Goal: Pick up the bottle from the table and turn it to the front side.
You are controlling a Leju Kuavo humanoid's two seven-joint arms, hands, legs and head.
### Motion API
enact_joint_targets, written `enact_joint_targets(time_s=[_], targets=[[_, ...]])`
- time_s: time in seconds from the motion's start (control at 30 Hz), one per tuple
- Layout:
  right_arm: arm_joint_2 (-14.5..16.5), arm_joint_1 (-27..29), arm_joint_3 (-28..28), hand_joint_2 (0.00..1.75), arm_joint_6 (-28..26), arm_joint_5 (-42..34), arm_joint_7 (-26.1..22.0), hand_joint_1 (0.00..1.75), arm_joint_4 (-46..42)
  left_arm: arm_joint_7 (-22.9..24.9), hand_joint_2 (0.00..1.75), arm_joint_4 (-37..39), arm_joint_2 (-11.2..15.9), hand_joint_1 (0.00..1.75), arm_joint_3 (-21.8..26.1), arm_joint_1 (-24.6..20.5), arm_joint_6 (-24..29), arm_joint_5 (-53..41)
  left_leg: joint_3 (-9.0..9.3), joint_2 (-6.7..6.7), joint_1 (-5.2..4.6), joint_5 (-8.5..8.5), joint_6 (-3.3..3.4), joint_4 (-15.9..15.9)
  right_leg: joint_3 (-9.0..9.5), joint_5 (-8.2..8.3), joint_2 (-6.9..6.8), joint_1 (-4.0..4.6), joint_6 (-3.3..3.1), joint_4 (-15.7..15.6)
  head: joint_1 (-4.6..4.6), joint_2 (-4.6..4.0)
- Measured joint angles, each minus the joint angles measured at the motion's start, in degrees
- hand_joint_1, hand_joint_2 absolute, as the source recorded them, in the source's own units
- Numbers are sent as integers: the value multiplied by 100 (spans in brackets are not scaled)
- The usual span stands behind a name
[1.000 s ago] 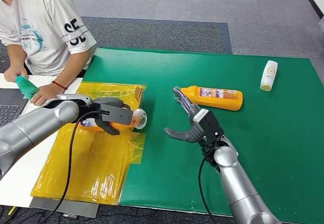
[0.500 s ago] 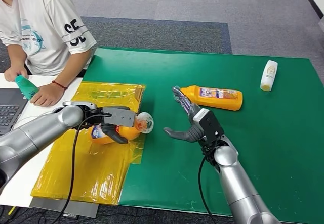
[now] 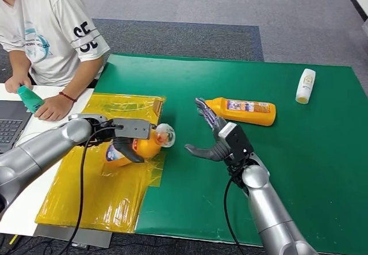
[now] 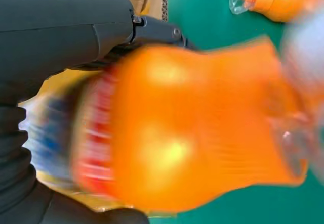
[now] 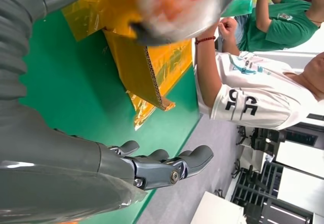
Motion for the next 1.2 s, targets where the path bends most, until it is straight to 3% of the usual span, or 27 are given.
enact_joint_targets(time_s=[0.53,0.7,0.8,0.97,1.07,1.2], targets=[[0,-20,0,175,-9,2,54,0,0,-1,175,-18,3,0,64,7,165,-37,0,0,0,3,0,0,1,4,0,0,0,0,0,-1],[0,-5,0,175,-36,-3,64,0,-5,-254,175,-150,-2,0,245,255,630,-158,1,0,0,3,0,0,1,4,0,-1,0,-1,0,0],[-2,68,-4,175,-12,-74,78,0,-69,-734,175,-423,-81,0,689,790,1309,-467,2,0,-1,1,0,0,0,3,1,-2,0,-2,-1,-1],[-38,382,-78,175,500,-630,25,0,-337,-1453,175,-1315,-474,0,1932,2285,2572,-1550,0,1,-2,-13,8,0,-1,-9,1,-3,2,-7,1,-1],[-95,626,-148,175,749,-866,-24,0,-529,-1619,175,-1878,-784,0,2716,3107,2803,-1959,-1,2,-2,-21,10,0,0,-13,2,-4,6,-10,2,-1],[-163,881,-227,175,908,-1010,-26,0,-776,-1904,175,-2408,-1158,0,3687,3973,2671,-2082,0,2,-2,-27,5,0,-1,-19,2,-4,3,-10,0,-1]])
